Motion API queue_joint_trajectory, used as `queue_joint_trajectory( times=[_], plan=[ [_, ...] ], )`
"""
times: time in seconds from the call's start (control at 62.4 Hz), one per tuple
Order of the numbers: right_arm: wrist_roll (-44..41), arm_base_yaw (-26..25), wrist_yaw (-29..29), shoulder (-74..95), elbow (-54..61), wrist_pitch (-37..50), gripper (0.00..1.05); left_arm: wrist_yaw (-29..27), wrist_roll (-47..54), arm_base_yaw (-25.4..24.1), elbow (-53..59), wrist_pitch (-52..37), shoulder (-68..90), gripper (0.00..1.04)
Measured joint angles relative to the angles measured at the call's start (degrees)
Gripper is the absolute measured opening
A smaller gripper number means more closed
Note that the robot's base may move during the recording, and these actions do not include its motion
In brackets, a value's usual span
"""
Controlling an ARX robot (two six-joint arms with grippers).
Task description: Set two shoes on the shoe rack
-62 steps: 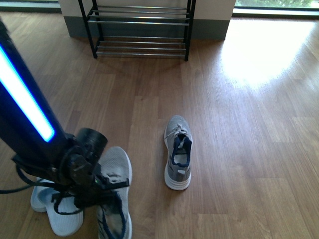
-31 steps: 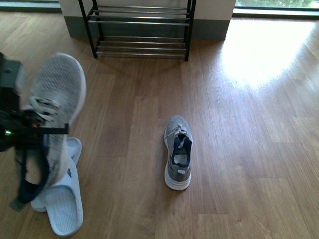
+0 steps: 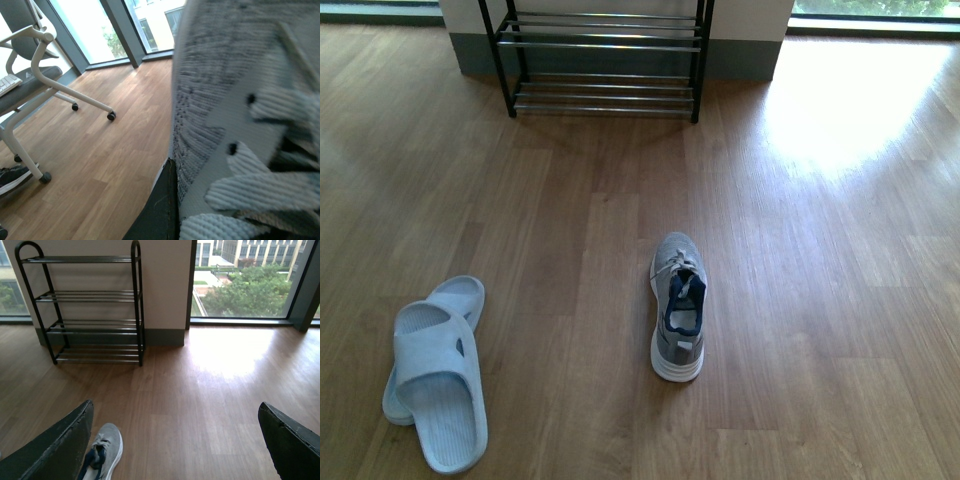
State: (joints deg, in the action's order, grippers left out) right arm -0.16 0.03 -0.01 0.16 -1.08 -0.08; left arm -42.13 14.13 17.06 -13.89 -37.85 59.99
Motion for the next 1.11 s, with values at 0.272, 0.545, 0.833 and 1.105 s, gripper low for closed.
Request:
queue_joint_trajectory(
  times=[0.272, 0.545, 0.833, 1.105],
  plan=[
    [0.0, 0.0, 0.0, 0.0, 0.0, 0.0, 0.96, 0.48, 2.12, 0.2, 0.46, 0.26, 0.52, 0.02],
    [0.0, 0.0, 0.0, 0.0, 0.0, 0.0, 0.96, 0.44, 2.12, 0.2, 0.46, 0.26, 0.52, 0.02],
    [0.02, 0.02, 0.24, 0.0, 0.0, 0.0, 0.96, 0.66, 2.14, 0.35, 0.46, 0.26, 0.52, 0.02],
    [0.0, 0.02, 0.17, 0.0, 0.0, 0.0, 0.96, 0.72, 2.14, 0.46, 0.55, 0.33, 0.61, 0.02]
  ],
)
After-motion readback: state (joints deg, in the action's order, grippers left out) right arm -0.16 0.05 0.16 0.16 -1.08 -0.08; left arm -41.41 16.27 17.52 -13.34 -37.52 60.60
